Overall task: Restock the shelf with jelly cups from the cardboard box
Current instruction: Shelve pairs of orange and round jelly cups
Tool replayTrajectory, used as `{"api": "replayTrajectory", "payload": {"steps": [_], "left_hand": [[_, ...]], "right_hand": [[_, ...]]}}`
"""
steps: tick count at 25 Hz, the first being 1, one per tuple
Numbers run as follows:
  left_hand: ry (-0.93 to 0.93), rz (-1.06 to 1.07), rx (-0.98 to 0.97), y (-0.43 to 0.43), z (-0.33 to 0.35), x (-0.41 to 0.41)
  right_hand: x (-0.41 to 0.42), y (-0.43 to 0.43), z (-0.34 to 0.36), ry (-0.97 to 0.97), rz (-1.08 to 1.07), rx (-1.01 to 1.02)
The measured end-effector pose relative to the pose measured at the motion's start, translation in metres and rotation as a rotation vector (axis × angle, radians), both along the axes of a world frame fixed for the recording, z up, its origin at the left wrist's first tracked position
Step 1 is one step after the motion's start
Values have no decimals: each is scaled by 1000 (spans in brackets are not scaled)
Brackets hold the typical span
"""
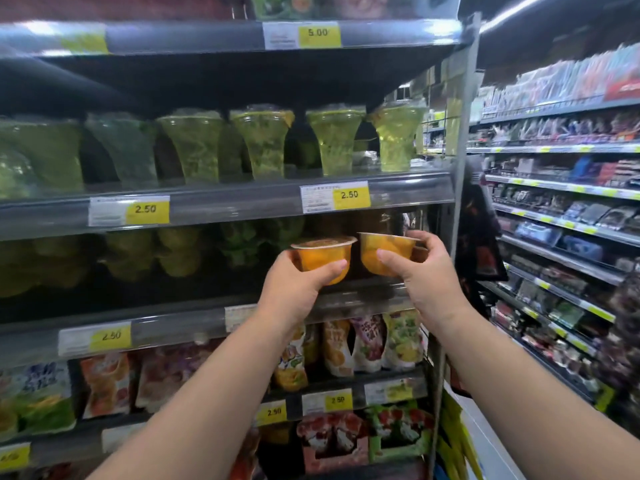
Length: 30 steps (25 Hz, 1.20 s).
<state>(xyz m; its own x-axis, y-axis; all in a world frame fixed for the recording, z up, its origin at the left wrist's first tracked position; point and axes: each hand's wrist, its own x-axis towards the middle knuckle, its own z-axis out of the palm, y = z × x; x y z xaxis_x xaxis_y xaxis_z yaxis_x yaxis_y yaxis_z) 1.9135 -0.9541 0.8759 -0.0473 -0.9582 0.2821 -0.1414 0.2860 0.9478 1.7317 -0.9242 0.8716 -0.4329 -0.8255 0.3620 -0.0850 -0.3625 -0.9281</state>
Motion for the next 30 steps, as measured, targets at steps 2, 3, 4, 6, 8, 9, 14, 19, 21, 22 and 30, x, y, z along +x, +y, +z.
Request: {"api": "replayTrajectory", "payload": {"steps": [2, 3, 4, 6, 8, 9, 14, 19, 21, 22, 30], "left_hand": [[-82, 111, -22, -13, -3, -18], [-122, 162, -31, -19, -4, -25], [-167, 215, -36, -24, -5, -32], [-264, 309, -62, -33, -7, -45], [-422, 392, -87, -38, -10, -55], [-514, 432, -90, -39, -11, -60], [-711, 537, -78, -39, -14, -71], [-752, 576, -93, -47, -21, -66], [-720, 556, -131, -46, -24, -60], [-669, 548, -198, -45, -25, -57], [-152, 331, -432, 19, -89, 27]], "right_hand": [[-18, -11, -1, 112, -87, 52], [-24, -16, -2, 167, -127, 78], [-29, -21, -4, 228, -165, 101], [-34, -31, -8, 318, -214, 116], [-36, -39, -12, 343, -237, 102], [-37, -42, -13, 344, -245, 96], [-39, -48, -22, 398, -284, 91], [-34, -50, -31, 553, -359, 111], [-22, -44, -40, 651, -413, 162], [-15, -39, -43, 670, -422, 163], [90, 17, -102, 518, -344, 38]]}}
